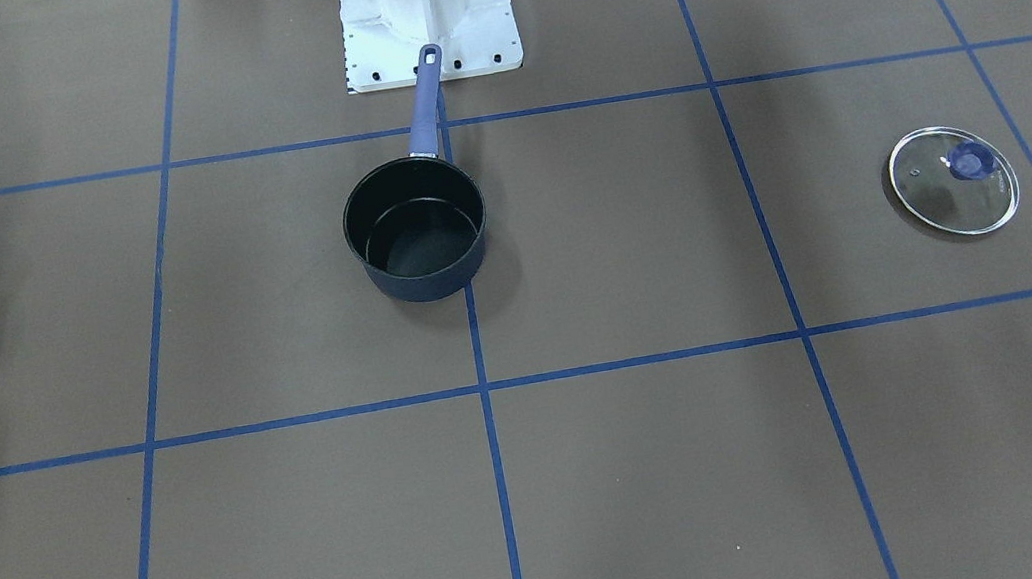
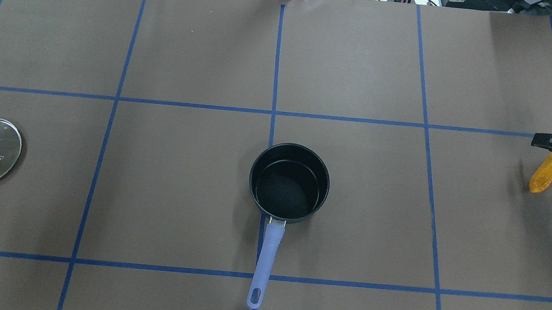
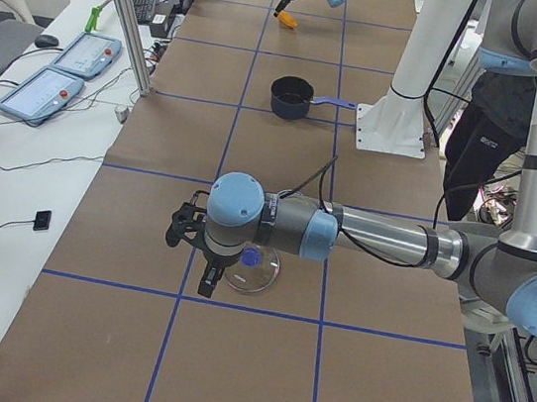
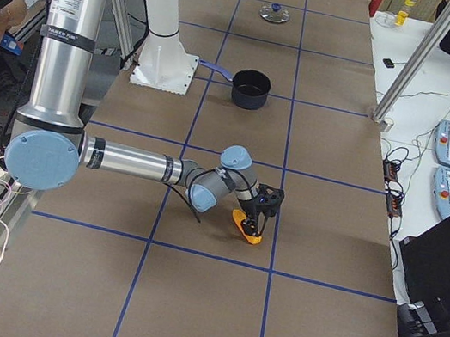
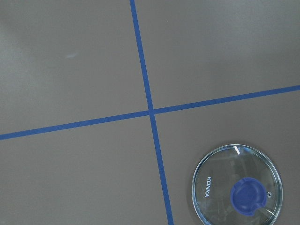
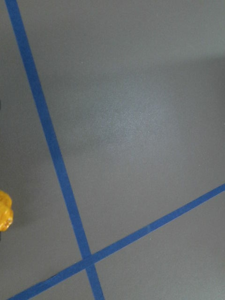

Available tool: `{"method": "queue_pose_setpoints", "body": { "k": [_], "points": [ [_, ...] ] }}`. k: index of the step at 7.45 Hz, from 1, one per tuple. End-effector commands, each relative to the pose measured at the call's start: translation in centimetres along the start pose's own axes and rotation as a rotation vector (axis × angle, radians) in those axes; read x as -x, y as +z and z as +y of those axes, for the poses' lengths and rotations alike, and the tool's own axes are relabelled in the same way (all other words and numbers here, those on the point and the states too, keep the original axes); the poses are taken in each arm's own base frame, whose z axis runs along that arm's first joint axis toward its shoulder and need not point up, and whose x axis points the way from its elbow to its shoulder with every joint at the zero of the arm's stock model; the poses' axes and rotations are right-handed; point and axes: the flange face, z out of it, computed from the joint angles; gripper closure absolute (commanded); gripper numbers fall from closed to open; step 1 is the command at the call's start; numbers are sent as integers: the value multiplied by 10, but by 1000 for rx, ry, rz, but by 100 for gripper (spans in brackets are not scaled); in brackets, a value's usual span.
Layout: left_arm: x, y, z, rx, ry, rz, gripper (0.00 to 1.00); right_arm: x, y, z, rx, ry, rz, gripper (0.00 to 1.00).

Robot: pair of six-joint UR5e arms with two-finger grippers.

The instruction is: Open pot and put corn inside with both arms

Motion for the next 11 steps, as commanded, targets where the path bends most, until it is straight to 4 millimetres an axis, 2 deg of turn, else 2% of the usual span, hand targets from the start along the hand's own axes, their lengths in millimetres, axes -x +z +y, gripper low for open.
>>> {"method": "queue_pose_setpoints", "body": {
  "k": [1,2,3,6,8,9,10,11],
  "points": [
    [1,0,0,1,0,-1,2,-27,-2,12,13,-50,35,10],
    [0,0,0,1,0,1,2,-35,-1,15,8,-51,54,10],
    [1,0,0,1,1,-1,2,-32,1,14,0,-42,55,10],
    [1,0,0,1,3,-1,1,-2,7,1,-17,-47,24,11],
    [1,0,0,1,1,-1,2,-10,21,11,2,-55,44,11],
    [1,0,0,1,1,-1,2,-13,22,12,6,-54,47,13],
    [1,0,0,1,1,-1,2,-10,22,12,5,-56,44,35],
    [0,0,0,0,2,-1,2,-4,19,10,6,-58,31,95]
  ]
}}
